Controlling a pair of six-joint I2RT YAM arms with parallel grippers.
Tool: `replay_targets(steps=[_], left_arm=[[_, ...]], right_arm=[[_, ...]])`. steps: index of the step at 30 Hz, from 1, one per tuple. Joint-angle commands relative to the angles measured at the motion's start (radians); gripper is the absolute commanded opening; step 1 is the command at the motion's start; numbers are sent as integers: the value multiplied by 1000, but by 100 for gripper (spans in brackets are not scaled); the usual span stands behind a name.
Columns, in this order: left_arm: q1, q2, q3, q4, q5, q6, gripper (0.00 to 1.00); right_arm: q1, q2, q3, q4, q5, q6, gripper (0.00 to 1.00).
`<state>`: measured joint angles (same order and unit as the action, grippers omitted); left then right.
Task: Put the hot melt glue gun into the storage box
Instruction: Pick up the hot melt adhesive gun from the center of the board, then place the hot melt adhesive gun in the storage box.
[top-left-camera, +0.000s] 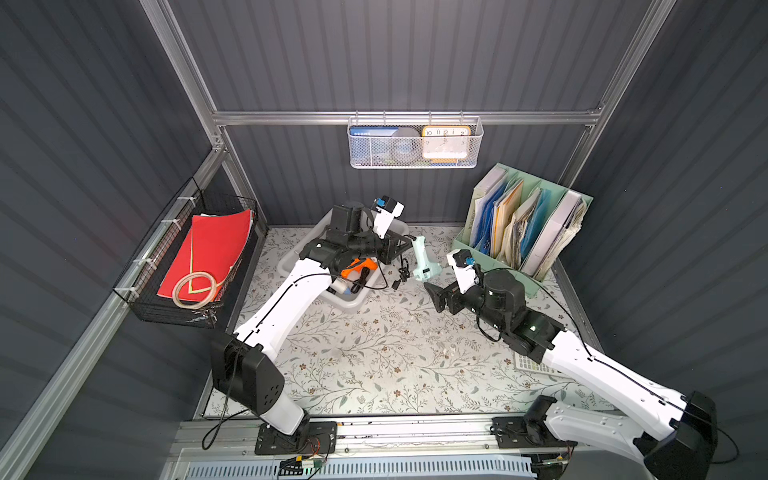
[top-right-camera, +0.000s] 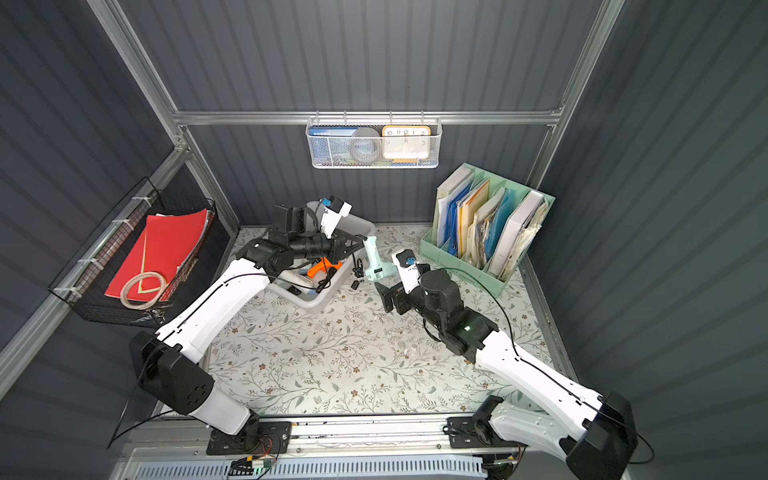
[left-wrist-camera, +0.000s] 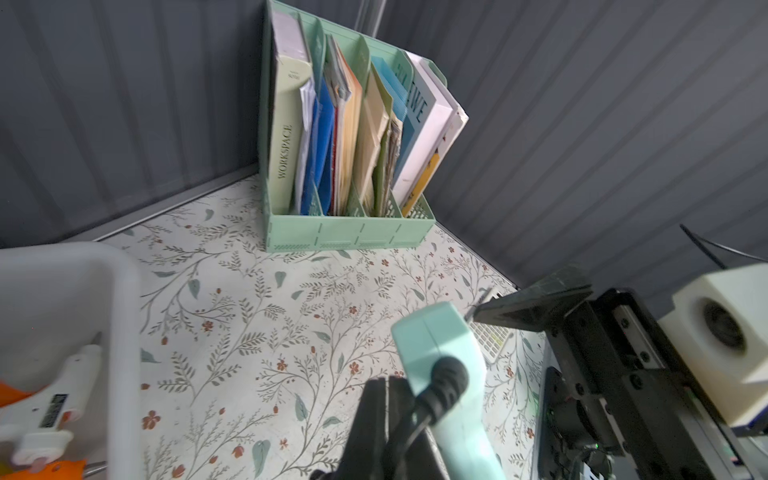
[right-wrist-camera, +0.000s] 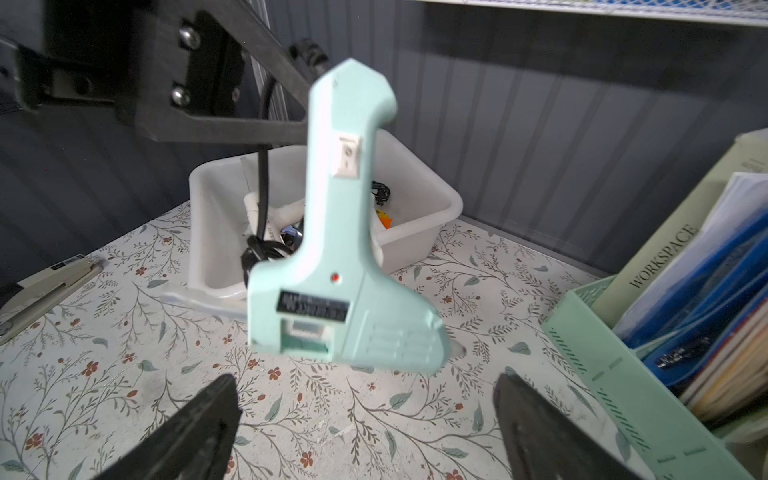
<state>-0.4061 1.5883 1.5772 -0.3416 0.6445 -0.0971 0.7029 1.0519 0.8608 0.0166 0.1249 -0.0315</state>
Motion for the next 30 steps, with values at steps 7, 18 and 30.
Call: replay_targets(steps=[7, 18, 30], left_arm=[[178, -68, 51, 80, -154, -154, 0], [330, -21, 0, 144, -227, -311, 0], [380, 81, -95, 168, -105, -364, 0]], right_arm=[[1, -119, -74, 75, 249, 107, 99], [1, -71, -29, -17, 275, 135, 99], [1, -14, -5, -39, 275, 153, 99]])
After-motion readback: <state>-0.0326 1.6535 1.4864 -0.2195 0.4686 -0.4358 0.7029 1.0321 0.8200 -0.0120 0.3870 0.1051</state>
